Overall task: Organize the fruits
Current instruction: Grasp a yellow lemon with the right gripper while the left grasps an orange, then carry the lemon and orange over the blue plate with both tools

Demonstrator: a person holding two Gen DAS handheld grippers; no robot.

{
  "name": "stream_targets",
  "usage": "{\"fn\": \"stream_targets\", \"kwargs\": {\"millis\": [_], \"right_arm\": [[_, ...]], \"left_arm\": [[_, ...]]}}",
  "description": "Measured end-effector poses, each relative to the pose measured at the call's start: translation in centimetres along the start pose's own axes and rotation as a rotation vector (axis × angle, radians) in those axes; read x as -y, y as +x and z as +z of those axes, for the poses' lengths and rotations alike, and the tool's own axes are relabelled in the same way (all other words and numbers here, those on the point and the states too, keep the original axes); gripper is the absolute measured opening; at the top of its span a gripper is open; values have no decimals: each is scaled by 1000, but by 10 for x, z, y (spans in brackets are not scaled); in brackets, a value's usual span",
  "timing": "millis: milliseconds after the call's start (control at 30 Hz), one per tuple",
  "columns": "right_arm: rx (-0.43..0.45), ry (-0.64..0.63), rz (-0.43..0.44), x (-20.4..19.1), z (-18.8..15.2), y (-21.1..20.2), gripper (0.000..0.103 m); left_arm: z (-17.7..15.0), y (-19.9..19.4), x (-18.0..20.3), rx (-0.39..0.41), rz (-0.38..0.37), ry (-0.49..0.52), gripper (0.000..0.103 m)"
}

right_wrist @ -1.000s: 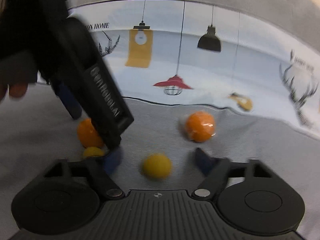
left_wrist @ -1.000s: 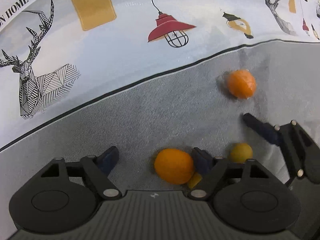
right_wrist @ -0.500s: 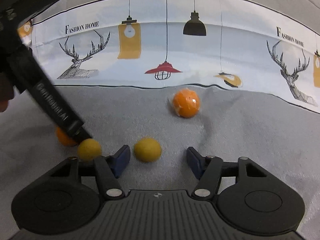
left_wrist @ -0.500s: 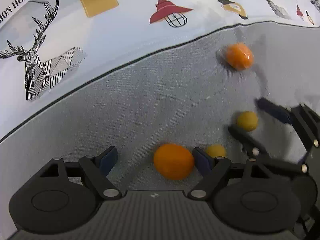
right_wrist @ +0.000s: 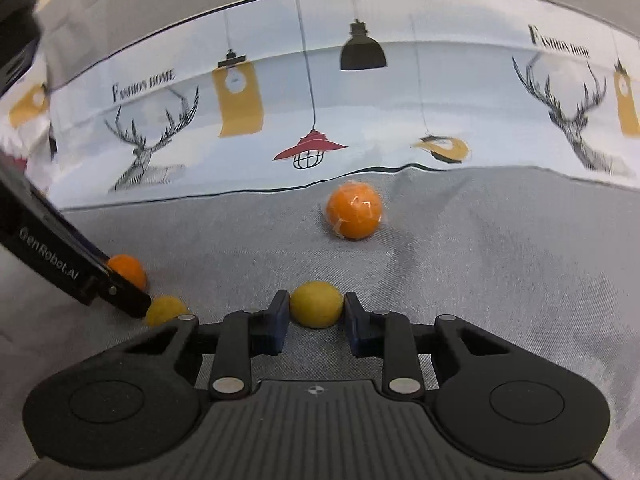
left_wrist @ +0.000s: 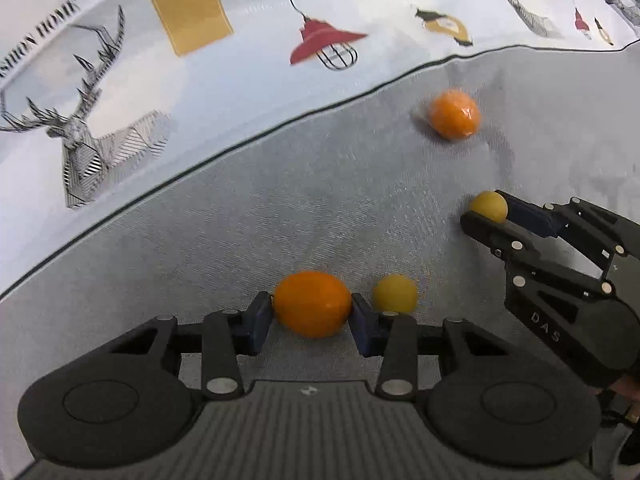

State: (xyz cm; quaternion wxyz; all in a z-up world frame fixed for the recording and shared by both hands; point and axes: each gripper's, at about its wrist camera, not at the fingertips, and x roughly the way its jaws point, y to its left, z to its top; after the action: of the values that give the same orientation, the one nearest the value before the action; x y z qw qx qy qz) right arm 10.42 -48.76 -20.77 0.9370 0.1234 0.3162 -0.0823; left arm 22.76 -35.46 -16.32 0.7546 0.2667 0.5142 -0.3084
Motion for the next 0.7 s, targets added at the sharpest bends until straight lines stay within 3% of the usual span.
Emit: {"fn": "stream_targets", "kwargs": {"millis": [200,400,700], "right_arm": [[-11,19,-3,1,2,-1,30],[-18,80,-15,3,7,-4,30],[-22,165,-50,-23,9,-74,30]], "left_arm": [[-11,-22,-3,53,14,-113,46],[-49,-82,-6,109,-2,-207,46],[-114,-170,5,170,-34,-242,46]]}}
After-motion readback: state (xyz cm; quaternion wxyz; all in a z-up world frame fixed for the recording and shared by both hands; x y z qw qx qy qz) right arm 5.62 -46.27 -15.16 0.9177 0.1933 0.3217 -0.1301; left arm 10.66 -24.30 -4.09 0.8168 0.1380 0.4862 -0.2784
